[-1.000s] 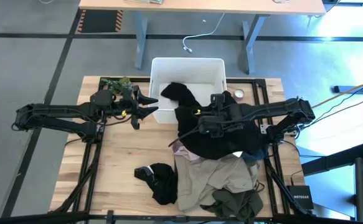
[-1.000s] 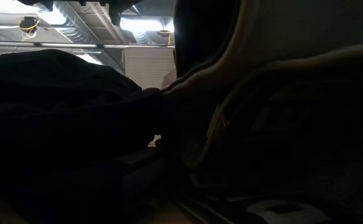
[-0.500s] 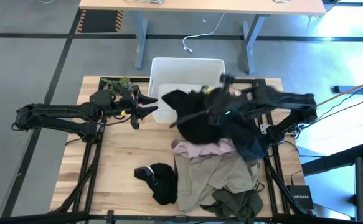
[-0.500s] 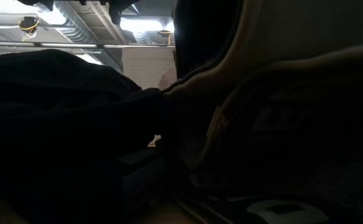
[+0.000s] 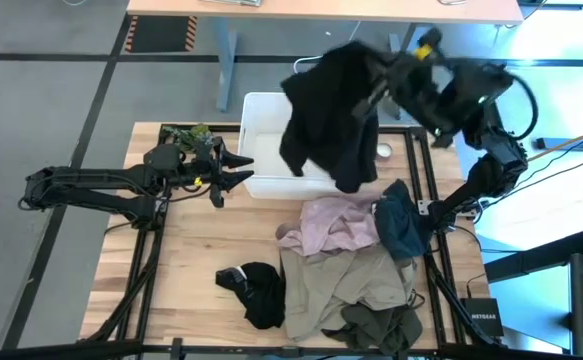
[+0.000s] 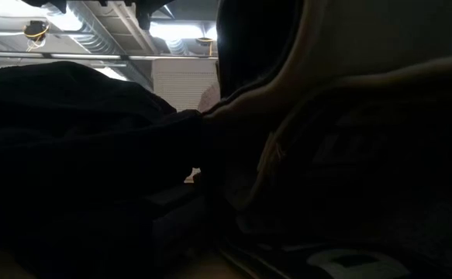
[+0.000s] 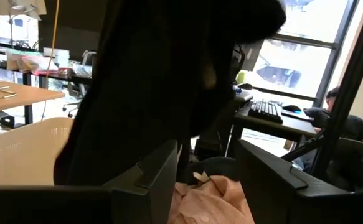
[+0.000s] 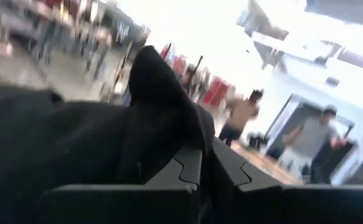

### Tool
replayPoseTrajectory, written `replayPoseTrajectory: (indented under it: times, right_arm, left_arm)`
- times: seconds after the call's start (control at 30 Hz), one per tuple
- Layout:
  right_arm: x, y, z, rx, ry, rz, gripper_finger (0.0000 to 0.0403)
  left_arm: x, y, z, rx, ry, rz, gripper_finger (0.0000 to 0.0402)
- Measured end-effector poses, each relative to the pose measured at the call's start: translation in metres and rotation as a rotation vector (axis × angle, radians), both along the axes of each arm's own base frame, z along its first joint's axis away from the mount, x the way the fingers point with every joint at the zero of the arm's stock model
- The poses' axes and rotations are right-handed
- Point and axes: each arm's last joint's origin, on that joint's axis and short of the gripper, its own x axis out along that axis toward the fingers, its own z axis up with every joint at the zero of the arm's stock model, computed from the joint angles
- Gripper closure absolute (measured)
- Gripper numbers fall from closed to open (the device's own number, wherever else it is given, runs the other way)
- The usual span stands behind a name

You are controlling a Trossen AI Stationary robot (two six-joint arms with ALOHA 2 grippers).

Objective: Sort clothes
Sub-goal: Put the black pants in the white bin

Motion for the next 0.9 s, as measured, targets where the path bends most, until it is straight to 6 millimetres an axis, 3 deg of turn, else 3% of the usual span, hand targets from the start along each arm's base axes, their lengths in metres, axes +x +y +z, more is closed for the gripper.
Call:
replayPoseTrajectory:
  times: [0.27,0.4,0.7,0.9]
  right_arm:
    - [0.005,-0.03,0.032,-0.259,-0.336,0.161,0.0387]
    - [0.015,-0.037,0.034,-0.321,-0.431,0.188,0.0387]
    - [0.061,-0.055,-0.008,-0.169,-0.13,0.209,0.0383]
    - [0.078,-0.06,-0.038,-0.035,0.096,0.154,0.0381]
  left_arm:
    - [0.0,0.0,0.001,0.015,-0.013,0.002,0.0245]
    - [-0.001,0.0,0.005,0.022,-0.054,0.003,0.0245]
    - [-0.001,0.0,0.005,0.041,-0.051,0.007,0.0245]
    - [-0.001,0.0,0.005,0.038,-0.047,0.007,0.0245]
